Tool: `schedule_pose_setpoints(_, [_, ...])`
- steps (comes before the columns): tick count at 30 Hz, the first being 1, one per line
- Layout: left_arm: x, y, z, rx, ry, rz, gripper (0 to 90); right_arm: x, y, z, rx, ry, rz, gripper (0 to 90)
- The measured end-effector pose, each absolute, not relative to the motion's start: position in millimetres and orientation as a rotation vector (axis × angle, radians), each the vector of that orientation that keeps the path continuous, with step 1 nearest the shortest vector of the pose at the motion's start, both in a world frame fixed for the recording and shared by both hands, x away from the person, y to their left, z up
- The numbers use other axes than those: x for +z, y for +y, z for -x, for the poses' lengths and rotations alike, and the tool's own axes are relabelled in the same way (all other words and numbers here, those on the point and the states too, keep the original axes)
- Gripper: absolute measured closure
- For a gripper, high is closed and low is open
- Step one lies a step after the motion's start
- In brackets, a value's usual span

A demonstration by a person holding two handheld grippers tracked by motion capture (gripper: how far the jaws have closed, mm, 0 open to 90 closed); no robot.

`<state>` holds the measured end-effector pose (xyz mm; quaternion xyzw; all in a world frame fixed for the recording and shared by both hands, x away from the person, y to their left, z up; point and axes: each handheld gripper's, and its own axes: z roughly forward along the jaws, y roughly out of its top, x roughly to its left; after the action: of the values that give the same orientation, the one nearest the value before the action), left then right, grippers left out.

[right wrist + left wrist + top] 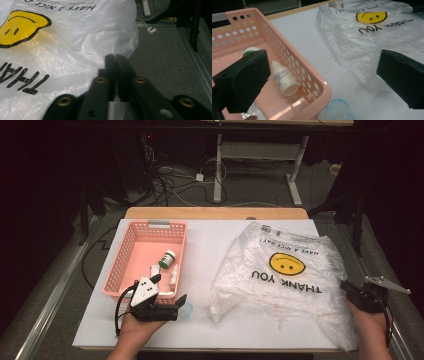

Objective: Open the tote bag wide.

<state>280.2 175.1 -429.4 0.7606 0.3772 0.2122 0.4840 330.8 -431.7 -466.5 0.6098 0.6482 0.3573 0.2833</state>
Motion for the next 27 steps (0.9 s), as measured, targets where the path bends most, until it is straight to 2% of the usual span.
schedule_pose_setpoints(2, [-429.2,176.3,-278.0,0.514,0.908,-1.826,0.0,-460.5,-430.3,-324.1,0.990,1.750,-1.606,58.9])
schedule_pose_setpoints(3, [-428.9,177.8,-276.7,0.514,0.899,-1.813,0.0,-460.5,-430.3,-324.1,0.990,1.750,-1.606,58.9])
schedule_pose_setpoints(4, [-428.8,179.6,-275.4,0.504,0.905,-1.807,0.0,-453.5,-428.1,-314.0,1.014,1.763,-1.577,53.0])
schedule_pose_setpoints(6, [-430.7,182.8,-272.9,0.457,0.924,-1.803,0.0,-449.9,-426.5,-307.3,1.025,1.758,-1.570,51.4])
schedule_pose_setpoints(11, [-432.9,178.3,-264.4,0.471,0.911,-1.857,0.0,-444.1,-421.7,-269.3,1.048,1.823,-1.541,41.1])
schedule_pose_setpoints(16, [-431.9,173.8,-263.5,0.502,0.891,-1.893,0.0,-452.4,-418.3,-245.5,1.022,1.871,-1.562,39.1])
schedule_pose_setpoints(19, [-432.0,176.6,-265.1,0.495,0.899,-1.893,0.0,-459.2,-417.0,-235.1,1.012,1.902,-1.577,41.4])
schedule_pose_setpoints(22, [-431.8,178.9,-267.7,0.476,0.914,-1.902,0.0,-466.0,-416.4,-230.8,1.011,1.941,-1.583,47.5])
schedule_pose_setpoints(24, [-432.2,179.7,-268.8,0.474,0.920,-1.898,0.0,-468.5,-414.8,-231.4,0.998,1.967,-1.581,56.2])
schedule_pose_setpoints(25, [-432.7,180.0,-269.2,0.473,0.922,-1.892,0.0,-470.9,-411.8,-232.4,0.969,1.998,-1.573,66.8])
schedule_pose_setpoints(26, [-433.3,180.1,-269.5,0.476,0.921,-1.891,0.0,-472.1,-410.4,-232.5,0.955,2.010,-1.562,72.2])
schedule_pose_setpoints(27, [-433.9,180.0,-270.0,0.477,0.919,-1.894,0.0,-472.1,-410.4,-232.5,0.955,2.010,-1.562,72.2])
